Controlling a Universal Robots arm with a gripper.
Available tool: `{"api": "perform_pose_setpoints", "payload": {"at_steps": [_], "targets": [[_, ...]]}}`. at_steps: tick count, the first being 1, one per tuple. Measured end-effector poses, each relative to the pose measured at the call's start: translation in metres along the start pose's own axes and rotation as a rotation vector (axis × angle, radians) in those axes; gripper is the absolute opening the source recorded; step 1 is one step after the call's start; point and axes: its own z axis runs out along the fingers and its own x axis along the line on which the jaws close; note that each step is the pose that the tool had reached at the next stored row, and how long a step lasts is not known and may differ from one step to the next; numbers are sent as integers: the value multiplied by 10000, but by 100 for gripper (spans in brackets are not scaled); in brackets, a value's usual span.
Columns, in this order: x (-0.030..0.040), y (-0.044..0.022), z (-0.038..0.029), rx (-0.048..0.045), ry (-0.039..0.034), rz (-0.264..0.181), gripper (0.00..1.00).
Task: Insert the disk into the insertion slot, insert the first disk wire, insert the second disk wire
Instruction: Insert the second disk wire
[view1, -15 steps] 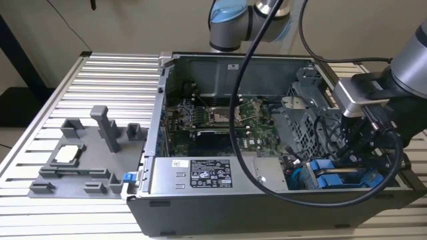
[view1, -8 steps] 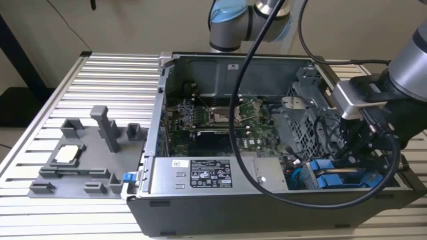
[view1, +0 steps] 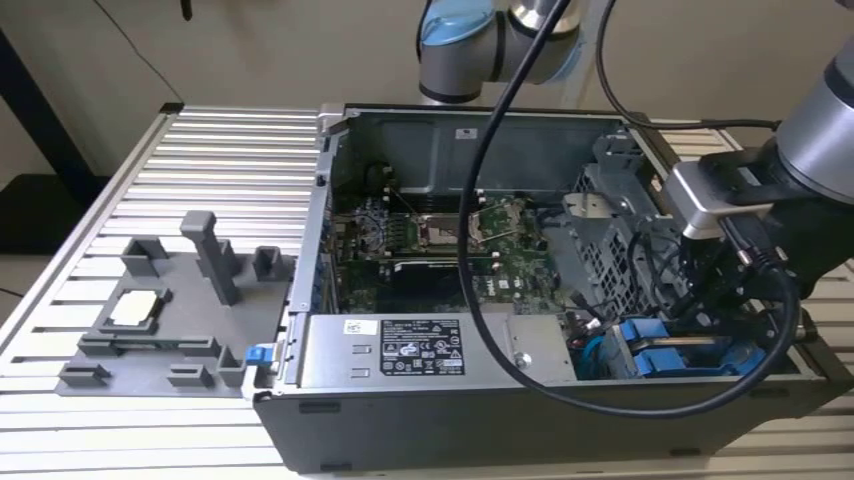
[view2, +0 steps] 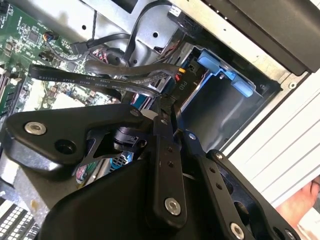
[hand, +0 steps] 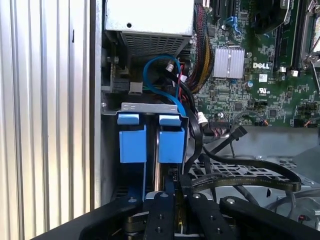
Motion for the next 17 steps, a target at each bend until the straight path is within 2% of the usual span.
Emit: {"api": "perform_pose_setpoints", "payload": {"at_steps": [9,17], "targets": [[-2,-1,-23,-1,1,0,16],[3,2,27,-1,4,1,16]]}}
